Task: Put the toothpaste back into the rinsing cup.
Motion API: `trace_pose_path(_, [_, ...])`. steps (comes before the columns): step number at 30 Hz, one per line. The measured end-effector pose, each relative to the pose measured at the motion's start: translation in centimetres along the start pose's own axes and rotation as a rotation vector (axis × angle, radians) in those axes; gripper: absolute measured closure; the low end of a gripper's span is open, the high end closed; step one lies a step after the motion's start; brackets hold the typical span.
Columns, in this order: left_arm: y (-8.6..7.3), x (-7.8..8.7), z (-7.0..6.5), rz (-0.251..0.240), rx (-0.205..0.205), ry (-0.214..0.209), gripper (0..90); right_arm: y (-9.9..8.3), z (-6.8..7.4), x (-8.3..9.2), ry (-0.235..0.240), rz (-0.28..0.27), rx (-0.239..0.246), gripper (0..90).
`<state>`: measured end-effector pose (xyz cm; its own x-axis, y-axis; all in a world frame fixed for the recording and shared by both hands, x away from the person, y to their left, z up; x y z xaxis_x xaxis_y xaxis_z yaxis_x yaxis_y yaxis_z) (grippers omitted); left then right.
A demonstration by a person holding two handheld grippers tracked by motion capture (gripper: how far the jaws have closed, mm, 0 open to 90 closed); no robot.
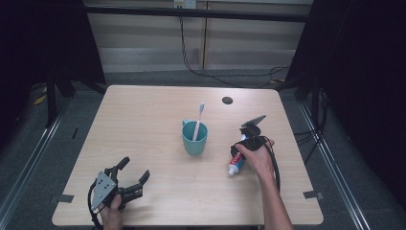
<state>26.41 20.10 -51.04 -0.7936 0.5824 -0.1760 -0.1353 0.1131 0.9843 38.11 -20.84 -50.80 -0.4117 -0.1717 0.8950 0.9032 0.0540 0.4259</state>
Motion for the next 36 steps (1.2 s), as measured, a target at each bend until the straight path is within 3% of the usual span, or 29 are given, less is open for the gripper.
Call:
trace_pose_path(7, [0.00,0.02,0.00,0.002,-0.001,-0.001,15.6,-0.41,-0.19,-0.10,0.016,0.011,0.021,35.6])
trace_pose_path(14, [0.00,0.01,-0.03,0.001,0.003,-0.003,15.6,-0.52,-0.16,0.04,0.001,0.027,0.061,44.6])
trace_pose_path(25, [0.00,0.00,-0.02,-0.001,0.003,-0.004,15.6,-0.34,0.07,-0.20,-0.013,0.027,0.102,42.9])
trace_pose_path(36, [-0.01,0.01,0.00,0.002,-0.001,-0.015,15.6,-0.03,0.33,-0.45,-0.066,0.047,0.151,47.4])
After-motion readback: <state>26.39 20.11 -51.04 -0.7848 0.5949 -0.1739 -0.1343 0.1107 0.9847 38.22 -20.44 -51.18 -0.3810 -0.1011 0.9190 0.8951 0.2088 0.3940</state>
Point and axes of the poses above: each handheld gripper's, and its own axes: x roughly backward along the jaws, y roughly out of its top, z roughly to its left, the point moved 4 cm from there along -x, roughly forward along the jaws, and after that the axes turned 11 degrees about -z, right-handed, at the moved point
